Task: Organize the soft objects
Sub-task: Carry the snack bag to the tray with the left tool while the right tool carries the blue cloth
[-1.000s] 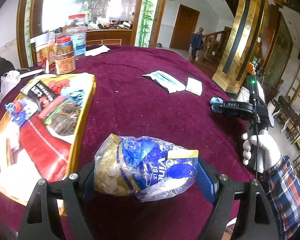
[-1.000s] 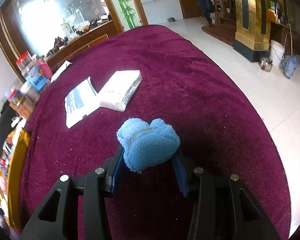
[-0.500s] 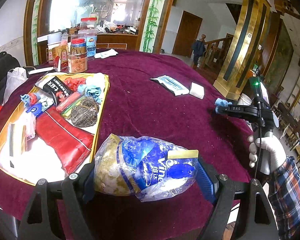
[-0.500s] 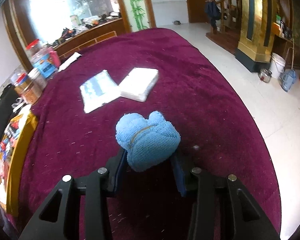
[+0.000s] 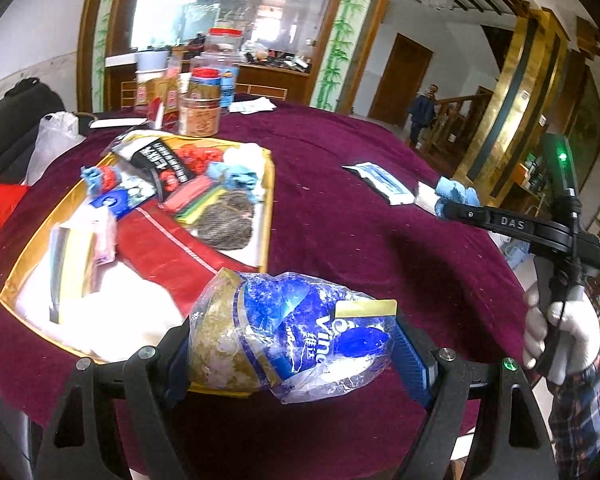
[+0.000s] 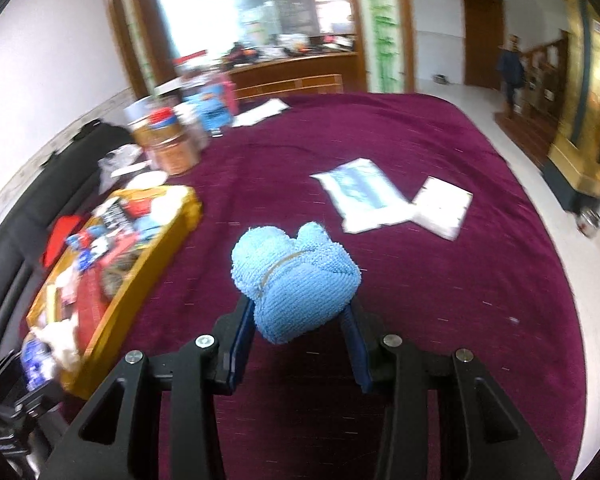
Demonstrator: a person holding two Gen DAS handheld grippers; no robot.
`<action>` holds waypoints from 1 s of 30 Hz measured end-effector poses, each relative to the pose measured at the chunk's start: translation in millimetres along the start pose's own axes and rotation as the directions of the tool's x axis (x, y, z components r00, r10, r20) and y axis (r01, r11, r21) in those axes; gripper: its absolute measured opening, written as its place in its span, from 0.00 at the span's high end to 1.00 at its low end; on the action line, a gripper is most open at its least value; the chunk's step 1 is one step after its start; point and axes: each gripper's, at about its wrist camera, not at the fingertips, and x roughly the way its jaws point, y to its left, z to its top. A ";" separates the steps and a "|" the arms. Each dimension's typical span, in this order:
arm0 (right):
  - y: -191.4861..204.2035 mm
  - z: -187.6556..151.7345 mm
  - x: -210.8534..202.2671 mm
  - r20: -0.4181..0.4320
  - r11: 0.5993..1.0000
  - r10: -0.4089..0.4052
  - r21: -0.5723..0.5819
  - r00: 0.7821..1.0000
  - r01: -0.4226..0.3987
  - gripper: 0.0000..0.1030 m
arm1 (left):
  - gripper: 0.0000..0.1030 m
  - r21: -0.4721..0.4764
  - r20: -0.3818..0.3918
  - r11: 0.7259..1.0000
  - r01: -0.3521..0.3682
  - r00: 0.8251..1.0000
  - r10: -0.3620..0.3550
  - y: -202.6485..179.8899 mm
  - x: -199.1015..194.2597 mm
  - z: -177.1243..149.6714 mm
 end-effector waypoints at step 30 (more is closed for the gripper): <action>188.1 -7.4 55.9 -0.182 0.905 0.300 -0.256 0.936 -0.340 0.61 | 0.17 -0.259 0.014 0.948 -0.184 0.981 0.194 172.4 -21.2 37.4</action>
